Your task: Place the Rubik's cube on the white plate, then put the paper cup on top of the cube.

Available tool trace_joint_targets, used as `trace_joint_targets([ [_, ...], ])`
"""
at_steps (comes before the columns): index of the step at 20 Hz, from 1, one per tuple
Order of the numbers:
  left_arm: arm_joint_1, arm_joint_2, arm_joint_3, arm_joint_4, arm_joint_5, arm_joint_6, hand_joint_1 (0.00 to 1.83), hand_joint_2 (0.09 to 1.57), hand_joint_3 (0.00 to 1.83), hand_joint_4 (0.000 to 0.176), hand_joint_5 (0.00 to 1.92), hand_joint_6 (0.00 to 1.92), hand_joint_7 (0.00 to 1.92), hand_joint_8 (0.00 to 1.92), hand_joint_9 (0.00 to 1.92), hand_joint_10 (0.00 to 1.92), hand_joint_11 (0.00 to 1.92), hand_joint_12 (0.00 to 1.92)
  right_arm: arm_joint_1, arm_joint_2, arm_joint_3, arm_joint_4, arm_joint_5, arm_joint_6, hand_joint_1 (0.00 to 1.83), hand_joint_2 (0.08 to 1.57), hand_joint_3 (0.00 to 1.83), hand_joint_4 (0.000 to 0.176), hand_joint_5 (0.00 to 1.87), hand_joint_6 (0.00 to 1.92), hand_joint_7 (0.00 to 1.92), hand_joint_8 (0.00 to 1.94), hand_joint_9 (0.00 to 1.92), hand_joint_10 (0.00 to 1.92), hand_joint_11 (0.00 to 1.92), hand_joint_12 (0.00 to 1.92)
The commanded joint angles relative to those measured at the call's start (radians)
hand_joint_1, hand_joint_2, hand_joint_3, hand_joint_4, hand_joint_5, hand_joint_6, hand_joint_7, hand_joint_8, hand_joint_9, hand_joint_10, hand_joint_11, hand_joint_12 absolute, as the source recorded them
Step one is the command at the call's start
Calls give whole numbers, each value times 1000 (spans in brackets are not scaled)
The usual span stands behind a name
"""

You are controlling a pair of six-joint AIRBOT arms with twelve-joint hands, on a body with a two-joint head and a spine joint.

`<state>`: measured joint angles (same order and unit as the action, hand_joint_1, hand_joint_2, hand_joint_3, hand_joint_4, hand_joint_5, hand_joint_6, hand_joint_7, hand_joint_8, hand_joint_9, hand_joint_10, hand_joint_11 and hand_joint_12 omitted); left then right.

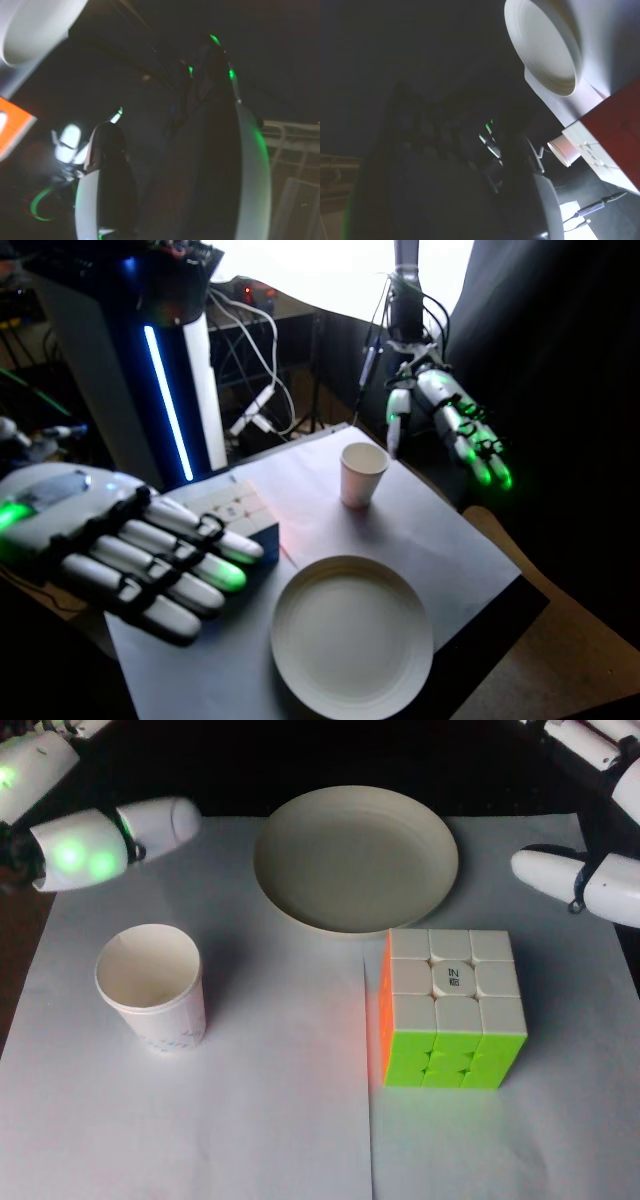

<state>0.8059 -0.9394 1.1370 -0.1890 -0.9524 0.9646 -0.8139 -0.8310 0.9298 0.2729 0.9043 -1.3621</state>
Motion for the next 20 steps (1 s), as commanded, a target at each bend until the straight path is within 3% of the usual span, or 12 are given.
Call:
trace_joint_targets([
  [1,-12,-3,0,-6,-120,-1,0,1264,11,81,0,0,0,0,0,0,0,0,12,1,6,-9,121,-3,142,1317,0,25,0,0,0,0,0,0,0,0],
  [3,-14,-3,1,-5,-124,-1,0,1277,13,100,0,0,0,0,0,0,0,0,12,1,6,-9,121,-3,165,1312,0,23,0,0,0,0,0,0,0,0],
  [5,-14,-2,2,-5,-126,-1,0,1273,8,78,0,0,0,0,0,0,0,0,12,1,3,-10,121,-3,178,1319,0,2,0,0,0,0,0,0,0,0],
  [6,-14,-2,3,-6,-125,-1,0,1265,4,82,0,0,0,0,0,0,0,0,12,4,-4,-14,121,-2,153,1286,0,57,0,0,0,0,0,0,0,0],
  [7,-14,-1,4,-8,-125,-1,0,1272,7,113,0,0,0,0,0,0,0,0,11,9,-10,-26,122,25,199,1287,0,81,0,0,0,0,0,0,41,20],
  [9,-13,0,4,-17,-129,-1,27,1281,7,114,7,2,0,0,0,0,0,0,6,17,-5,-82,124,161,248,1269,0,92,0,0,0,0,0,0,44,33],
  [11,-12,0,5,-23,-130,-1,0,1286,6,74,0,0,0,0,0,0,0,0,-6,25,-11,-138,126,231,317,1181,0,19,0,0,0,0,0,0,0,0],
  [13,-10,0,8,-26,-124,-1,0,1292,6,97,0,0,0,0,0,0,0,0,-37,27,-11,-196,149,354,341,1130,0,40,0,0,0,0,0,0,21,20],
  [15,-10,0,8,-30,-123,-1,0,1287,2,81,0,0,0,0,0,0,0,0,-73,27,-12,-236,196,456,452,1108,0,0,0,0,0,0,0,0,20,36],
  [18,-10,0,10,-33,-121,-1,0,1288,2,77,0,0,0,0,0,0,6,2,-134,21,-26,-265,246,532,552,1062,0,0,0,0,0,0,0,0,0,336],
  [19,-10,0,10,-34,-122,-1,0,1298,5,75,2,1,0,0,0,0,0,0,-143,13,-33,-276,246,536,537,1019,0,0,0,0,0,0,8,4,0,1025],
  [20,-10,0,11,-35,-124,-1,68,1292,0,98,17,6,0,0,0,0,0,0,-160,-6,-33,-278,246,553,565,1002,0,0,0,0,0,0,1,0,0,973],
])
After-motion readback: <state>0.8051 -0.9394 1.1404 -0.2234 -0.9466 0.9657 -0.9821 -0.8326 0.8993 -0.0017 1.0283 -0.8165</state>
